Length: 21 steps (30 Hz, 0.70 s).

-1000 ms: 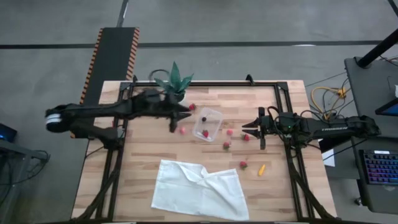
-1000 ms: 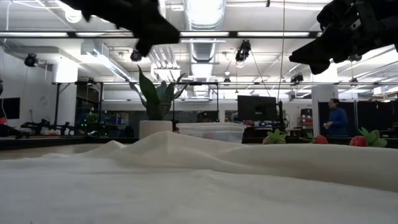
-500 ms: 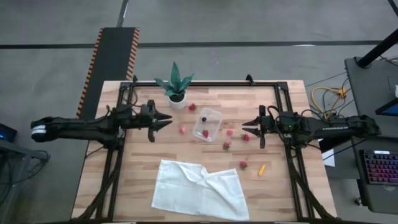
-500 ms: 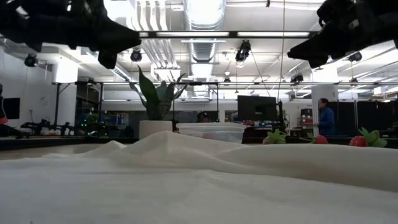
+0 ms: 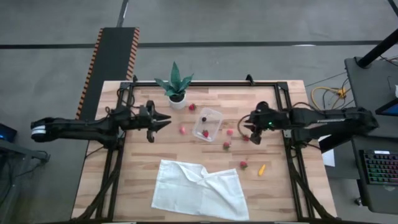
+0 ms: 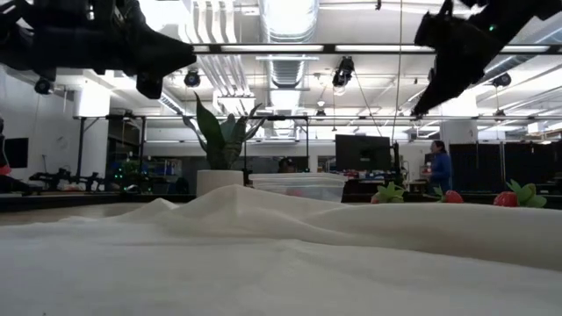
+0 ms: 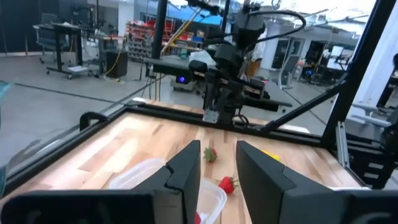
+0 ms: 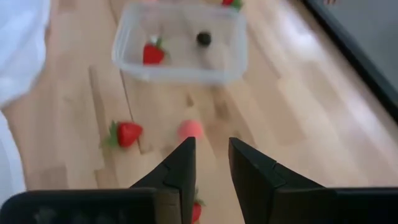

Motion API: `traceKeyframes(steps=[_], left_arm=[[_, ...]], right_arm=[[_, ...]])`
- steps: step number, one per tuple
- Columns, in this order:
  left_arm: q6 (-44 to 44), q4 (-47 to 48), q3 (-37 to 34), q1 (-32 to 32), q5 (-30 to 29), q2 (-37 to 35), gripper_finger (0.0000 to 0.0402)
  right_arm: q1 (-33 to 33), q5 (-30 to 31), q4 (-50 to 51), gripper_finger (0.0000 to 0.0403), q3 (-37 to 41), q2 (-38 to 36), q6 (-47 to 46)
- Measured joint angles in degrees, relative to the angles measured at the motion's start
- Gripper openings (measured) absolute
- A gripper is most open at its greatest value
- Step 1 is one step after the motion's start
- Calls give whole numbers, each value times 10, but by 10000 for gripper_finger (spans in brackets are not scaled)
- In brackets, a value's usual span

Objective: Pick and placing Produce into tupperware
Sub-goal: Put the red strawberry into the transparent bin

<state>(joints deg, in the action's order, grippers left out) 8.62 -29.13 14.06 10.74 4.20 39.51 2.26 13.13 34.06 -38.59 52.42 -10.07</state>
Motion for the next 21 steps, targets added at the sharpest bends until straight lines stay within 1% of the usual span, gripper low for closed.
traceKeyframes(steps=[6, 11, 18, 21], left_arm=[[0, -5, 0, 0, 0, 18, 89], [0, -4, 0, 0, 0, 29, 89], [0, -5, 0, 0, 1, 44, 89], [0, -5, 0, 0, 1, 48, 89]], right_arm=[[0, 1, 0, 80, 9, 83, -3], [0, 2, -6, 74, 13, 135, -15], [0, -1, -27, 78, 13, 181, -20], [2, -19, -32, 88, 13, 192, -20]])
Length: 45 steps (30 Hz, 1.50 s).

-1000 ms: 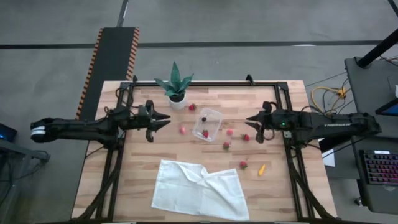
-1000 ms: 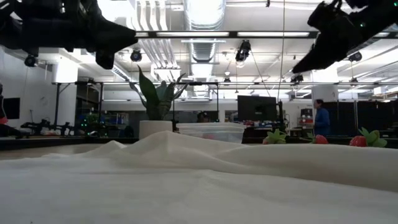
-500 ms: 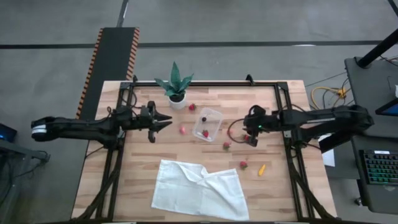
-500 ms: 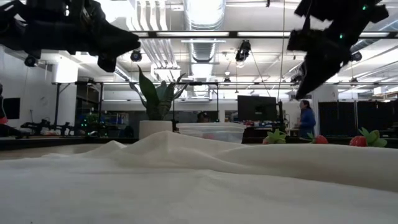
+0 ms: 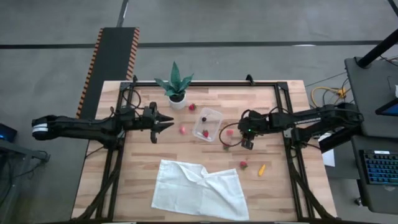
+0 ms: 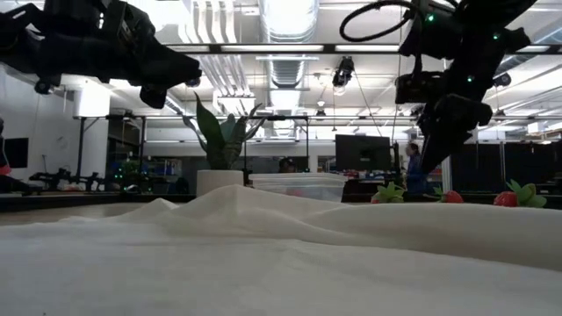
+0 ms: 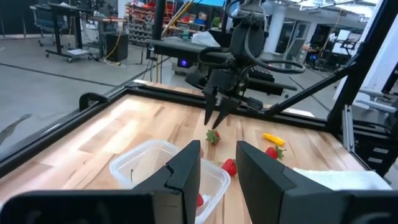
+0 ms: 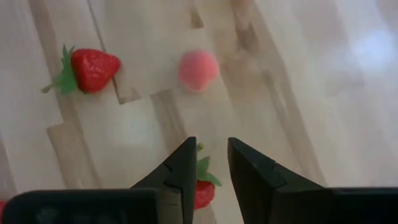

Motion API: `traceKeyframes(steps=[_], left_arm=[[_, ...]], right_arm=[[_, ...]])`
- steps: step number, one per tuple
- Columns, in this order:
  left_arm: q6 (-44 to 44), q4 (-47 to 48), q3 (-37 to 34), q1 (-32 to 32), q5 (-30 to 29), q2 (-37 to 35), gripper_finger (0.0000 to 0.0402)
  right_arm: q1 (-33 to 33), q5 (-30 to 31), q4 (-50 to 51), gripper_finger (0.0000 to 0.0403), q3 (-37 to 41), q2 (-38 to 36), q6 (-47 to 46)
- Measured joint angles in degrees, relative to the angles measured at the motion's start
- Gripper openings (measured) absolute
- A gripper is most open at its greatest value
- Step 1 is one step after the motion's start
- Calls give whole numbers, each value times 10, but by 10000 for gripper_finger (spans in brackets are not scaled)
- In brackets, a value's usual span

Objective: Pick and placing Produce into tupperware
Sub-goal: Put the red strawberry into the transparent bin

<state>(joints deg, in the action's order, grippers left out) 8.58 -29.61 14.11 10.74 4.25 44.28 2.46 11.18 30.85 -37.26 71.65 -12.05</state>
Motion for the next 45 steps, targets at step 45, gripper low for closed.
traceKeyframes(steps=[45], left_arm=[[0, 0, 1, 0, 0, 11, 89]], right_arm=[[7, -30, 70, 127, -58, 58, 51]])
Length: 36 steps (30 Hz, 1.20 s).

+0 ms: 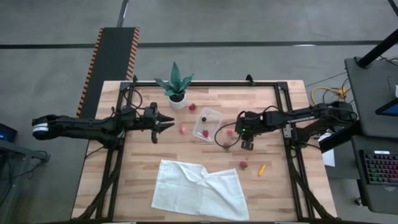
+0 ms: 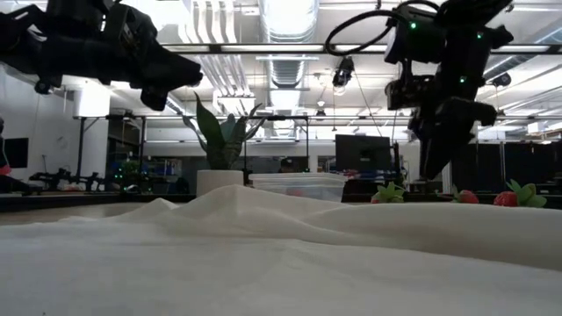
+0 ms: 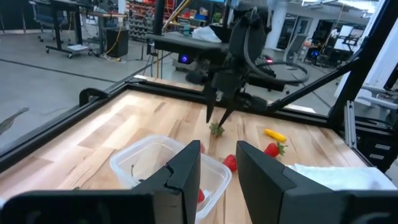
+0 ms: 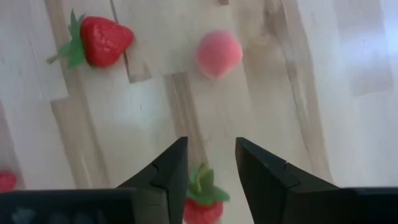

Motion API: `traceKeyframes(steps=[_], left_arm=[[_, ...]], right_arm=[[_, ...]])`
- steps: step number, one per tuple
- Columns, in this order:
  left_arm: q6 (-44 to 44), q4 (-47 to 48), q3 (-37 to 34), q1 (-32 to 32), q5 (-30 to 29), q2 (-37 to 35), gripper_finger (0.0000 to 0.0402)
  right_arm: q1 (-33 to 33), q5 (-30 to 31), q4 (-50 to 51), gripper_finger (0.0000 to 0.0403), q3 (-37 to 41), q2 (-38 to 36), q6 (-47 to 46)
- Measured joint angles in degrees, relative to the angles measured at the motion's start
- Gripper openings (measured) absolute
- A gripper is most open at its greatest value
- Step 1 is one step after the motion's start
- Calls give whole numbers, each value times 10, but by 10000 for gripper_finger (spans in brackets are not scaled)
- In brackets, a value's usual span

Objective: Pick and placing Produce into tupperware
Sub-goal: Put the red strawberry into the transparent bin

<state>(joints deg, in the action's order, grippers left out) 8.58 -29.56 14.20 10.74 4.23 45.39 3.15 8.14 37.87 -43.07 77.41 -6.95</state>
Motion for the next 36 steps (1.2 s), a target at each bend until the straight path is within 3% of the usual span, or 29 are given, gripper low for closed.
traceKeyframes(steps=[36], left_arm=[[0, 1, -1, 0, 0, 2, 89]], right_arm=[[6, -25, 39, 118, -17, 91, 17]])
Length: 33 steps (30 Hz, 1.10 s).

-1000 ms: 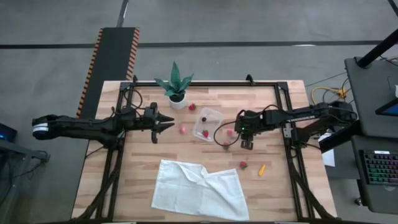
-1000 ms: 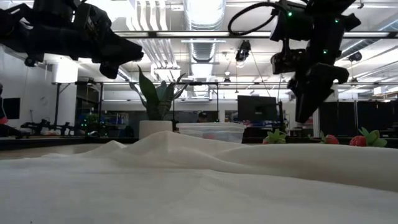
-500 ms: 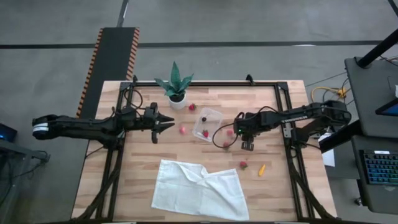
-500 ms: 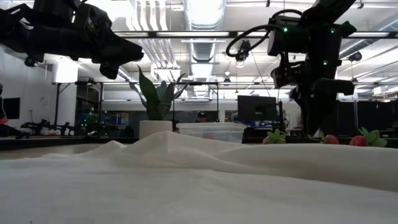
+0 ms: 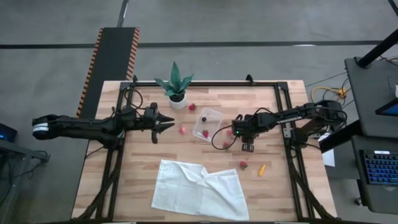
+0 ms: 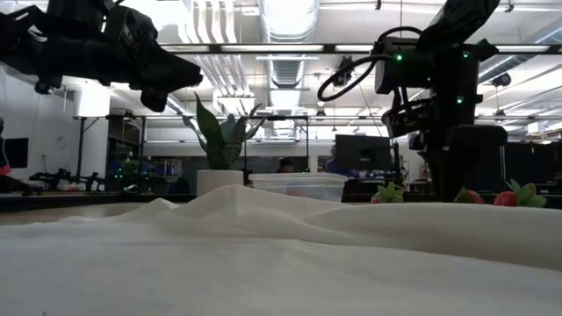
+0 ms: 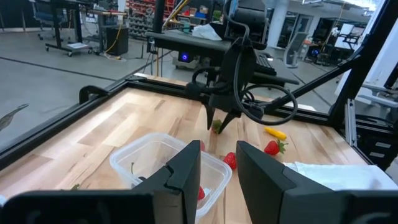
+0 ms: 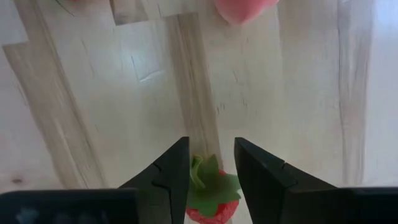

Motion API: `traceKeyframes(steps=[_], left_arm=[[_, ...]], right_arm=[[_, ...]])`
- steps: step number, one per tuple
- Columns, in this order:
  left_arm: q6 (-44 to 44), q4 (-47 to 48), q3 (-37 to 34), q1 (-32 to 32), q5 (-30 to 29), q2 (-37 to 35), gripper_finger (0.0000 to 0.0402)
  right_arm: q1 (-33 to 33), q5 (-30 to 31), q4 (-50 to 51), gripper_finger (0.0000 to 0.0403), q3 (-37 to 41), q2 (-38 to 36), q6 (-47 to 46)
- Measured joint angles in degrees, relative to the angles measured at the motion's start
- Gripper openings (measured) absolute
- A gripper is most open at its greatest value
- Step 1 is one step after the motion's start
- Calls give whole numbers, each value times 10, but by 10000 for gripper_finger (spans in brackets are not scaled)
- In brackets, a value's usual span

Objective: Pick and placing Produce into tupperware
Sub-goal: Put the red strawberry into the transparent bin

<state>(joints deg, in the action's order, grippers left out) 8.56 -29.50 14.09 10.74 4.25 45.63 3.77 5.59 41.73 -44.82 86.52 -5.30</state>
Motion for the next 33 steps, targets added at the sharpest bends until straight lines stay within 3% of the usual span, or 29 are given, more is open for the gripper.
traceKeyframes(steps=[33], left_arm=[[0, 0, -4, 0, 0, 0, 89]], right_arm=[[-1, -17, 34, 112, -8, -29, 15]])
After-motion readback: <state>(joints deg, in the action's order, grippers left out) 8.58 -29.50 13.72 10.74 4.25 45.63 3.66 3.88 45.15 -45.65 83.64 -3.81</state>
